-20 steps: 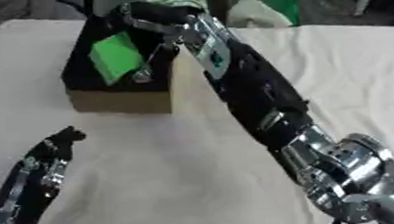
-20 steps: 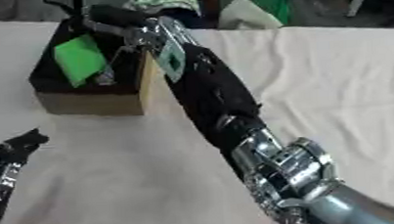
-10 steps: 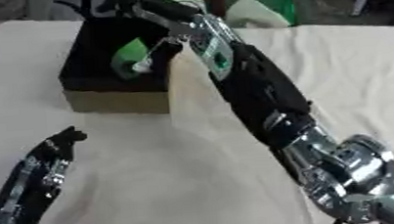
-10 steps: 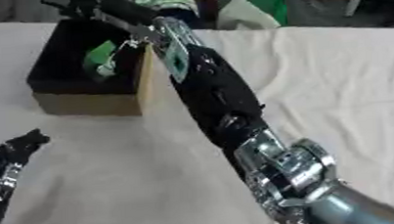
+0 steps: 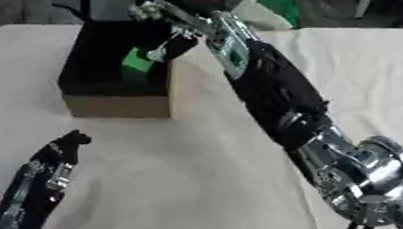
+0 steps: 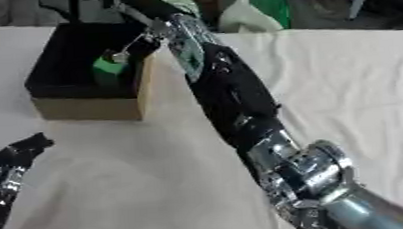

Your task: Pick up objects on the table and place them in the box.

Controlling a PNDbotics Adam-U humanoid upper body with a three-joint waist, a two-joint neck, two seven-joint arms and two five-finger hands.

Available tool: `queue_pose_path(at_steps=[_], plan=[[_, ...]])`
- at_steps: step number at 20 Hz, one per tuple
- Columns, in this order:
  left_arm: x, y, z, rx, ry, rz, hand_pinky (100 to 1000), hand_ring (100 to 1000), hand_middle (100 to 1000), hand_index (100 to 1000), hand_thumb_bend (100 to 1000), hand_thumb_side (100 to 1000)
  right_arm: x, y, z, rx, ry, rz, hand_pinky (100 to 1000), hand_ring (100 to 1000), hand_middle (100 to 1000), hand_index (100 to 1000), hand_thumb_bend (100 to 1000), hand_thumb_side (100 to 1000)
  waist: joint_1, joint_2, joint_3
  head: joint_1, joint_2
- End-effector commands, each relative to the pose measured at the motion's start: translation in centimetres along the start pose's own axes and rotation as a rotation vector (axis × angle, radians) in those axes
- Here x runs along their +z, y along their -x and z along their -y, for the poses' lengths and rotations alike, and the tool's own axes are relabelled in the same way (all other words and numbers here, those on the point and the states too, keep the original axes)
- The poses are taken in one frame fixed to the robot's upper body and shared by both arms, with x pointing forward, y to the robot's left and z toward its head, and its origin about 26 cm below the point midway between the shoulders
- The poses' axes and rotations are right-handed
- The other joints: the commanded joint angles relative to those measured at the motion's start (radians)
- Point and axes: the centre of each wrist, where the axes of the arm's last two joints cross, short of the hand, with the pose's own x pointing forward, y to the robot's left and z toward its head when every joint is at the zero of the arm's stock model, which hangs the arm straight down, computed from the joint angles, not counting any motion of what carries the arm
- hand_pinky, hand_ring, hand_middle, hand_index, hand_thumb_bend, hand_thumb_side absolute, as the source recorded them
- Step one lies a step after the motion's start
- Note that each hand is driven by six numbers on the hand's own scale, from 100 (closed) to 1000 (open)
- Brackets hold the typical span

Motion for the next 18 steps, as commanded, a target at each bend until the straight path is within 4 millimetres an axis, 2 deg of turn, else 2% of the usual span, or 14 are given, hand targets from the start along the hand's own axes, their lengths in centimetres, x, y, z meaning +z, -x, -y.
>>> queue_pose_path(at_steps=[1,2,3,4,7,8,13,15,16,18], plan=[[0.1,-0.3,-0.6,-0.007,-0.030,0.009,1000,1000,720,793,100,676,0.9,1.1,3.1,-0.016,0.098,-0.013,827,766,827,924,335,100,0.012,-0.019,-0.012,0.020,-0.002],[0.1,-0.2,-0.7,-0.008,-0.038,0.007,1000,1000,720,792,100,684,1.3,1.4,3.5,-0.035,0.116,-0.018,822,762,819,919,220,100,0.013,-0.020,-0.018,0.025,-0.001],[0.2,-0.2,-0.8,-0.009,-0.046,0.005,1000,1000,720,791,100,676,1.9,1.8,3.9,-0.057,0.136,-0.028,818,758,808,915,273,100,0.014,-0.020,-0.027,0.032,0.001],[0.3,-0.2,-0.9,-0.010,-0.054,0.003,1000,1000,720,791,100,676,2.5,2.2,4.3,-0.079,0.152,-0.035,815,754,800,914,254,100,0.015,-0.021,-0.034,0.038,0.003],[0.7,0.0,-1.2,-0.015,-0.079,-0.008,1000,1000,719,791,100,675,5.0,3.6,5.7,-0.147,0.198,-0.055,806,742,782,908,162,100,0.020,-0.024,-0.063,0.063,0.009],[0.8,0.1,-1.3,-0.017,-0.085,-0.011,1000,1000,719,791,100,675,5.8,4.0,6.1,-0.176,0.211,-0.060,801,731,770,903,100,114,0.021,-0.025,-0.071,0.067,0.011],[1.1,0.2,-1.6,-0.023,-0.113,-0.017,1000,1000,719,790,100,674,10.7,5.2,8.4,-0.329,0.299,-0.079,799,722,757,898,100,139,0.029,-0.026,-0.109,0.087,0.015],[1.3,0.3,-1.7,-0.024,-0.122,-0.020,1000,1000,718,790,100,675,12.5,5.3,9.1,-0.378,0.336,-0.088,799,721,755,895,100,192,0.031,-0.026,-0.122,0.093,0.019],[1.3,0.3,-1.7,-0.025,-0.125,-0.022,1000,1000,718,790,100,675,13.3,5.3,9.3,-0.401,0.353,-0.094,799,720,758,895,100,246,0.032,-0.025,-0.127,0.095,0.022],[1.3,0.3,-1.7,-0.025,-0.131,-0.023,1000,1000,718,790,100,675,14.7,5.2,9.6,-0.439,0.382,-0.105,800,722,756,895,100,221,0.035,-0.025,-0.133,0.100,0.024]])
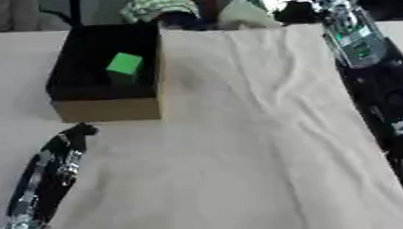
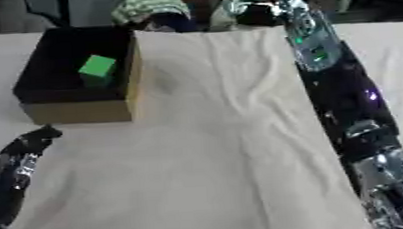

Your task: Pick up objects on the table and place them in the box.

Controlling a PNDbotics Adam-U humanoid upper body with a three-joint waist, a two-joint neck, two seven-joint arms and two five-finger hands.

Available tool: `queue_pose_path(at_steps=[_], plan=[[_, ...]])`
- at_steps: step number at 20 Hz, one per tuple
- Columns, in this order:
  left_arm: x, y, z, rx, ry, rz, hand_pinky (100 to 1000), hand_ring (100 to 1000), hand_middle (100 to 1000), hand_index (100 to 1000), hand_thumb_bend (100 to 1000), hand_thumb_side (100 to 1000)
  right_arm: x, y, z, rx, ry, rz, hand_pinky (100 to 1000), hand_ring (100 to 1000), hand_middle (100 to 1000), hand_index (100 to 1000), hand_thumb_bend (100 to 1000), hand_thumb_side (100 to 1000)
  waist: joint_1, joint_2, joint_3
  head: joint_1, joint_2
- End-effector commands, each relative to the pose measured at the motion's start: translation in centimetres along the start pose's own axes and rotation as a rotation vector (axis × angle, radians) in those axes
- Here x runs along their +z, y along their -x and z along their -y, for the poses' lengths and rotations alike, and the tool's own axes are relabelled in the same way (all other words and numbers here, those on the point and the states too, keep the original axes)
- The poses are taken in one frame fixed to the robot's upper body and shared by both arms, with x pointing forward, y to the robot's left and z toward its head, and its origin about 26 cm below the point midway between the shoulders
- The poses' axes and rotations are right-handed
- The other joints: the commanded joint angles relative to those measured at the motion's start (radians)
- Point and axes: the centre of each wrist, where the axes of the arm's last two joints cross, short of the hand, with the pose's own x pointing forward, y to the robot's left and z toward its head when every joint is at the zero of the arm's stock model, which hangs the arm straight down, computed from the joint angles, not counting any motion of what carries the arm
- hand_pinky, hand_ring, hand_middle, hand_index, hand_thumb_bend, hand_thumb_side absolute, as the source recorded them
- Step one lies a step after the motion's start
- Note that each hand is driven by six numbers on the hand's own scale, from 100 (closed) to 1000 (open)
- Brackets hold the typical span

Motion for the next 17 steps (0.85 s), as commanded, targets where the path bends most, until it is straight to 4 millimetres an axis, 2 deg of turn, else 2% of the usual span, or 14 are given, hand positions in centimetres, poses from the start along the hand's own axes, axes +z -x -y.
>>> queue_pose_path(at_steps=[1,11,17], plan=[[-0.1,-0.4,-0.5,-0.014,-0.019,0.017,1000,1000,718,790,100,674,0.7,-1.9,3.0,-0.023,0.061,0.039,801,723,756,896,100,239,0.004,-0.019,-0.004,0.010,0.010],[0.0,-0.4,-0.7,-0.019,-0.040,0.017,1000,1000,718,790,100,675,7.7,-1.4,3.9,-0.126,0.159,-0.068,807,723,761,901,100,412,0.013,-0.009,-0.020,0.022,0.020],[-0.1,-0.5,-0.8,-0.023,-0.046,0.021,1000,1000,718,790,100,675,10.7,-0.8,4.0,-0.159,0.201,-0.134,808,724,762,899,100,476,0.017,-0.002,-0.027,0.026,0.023]])
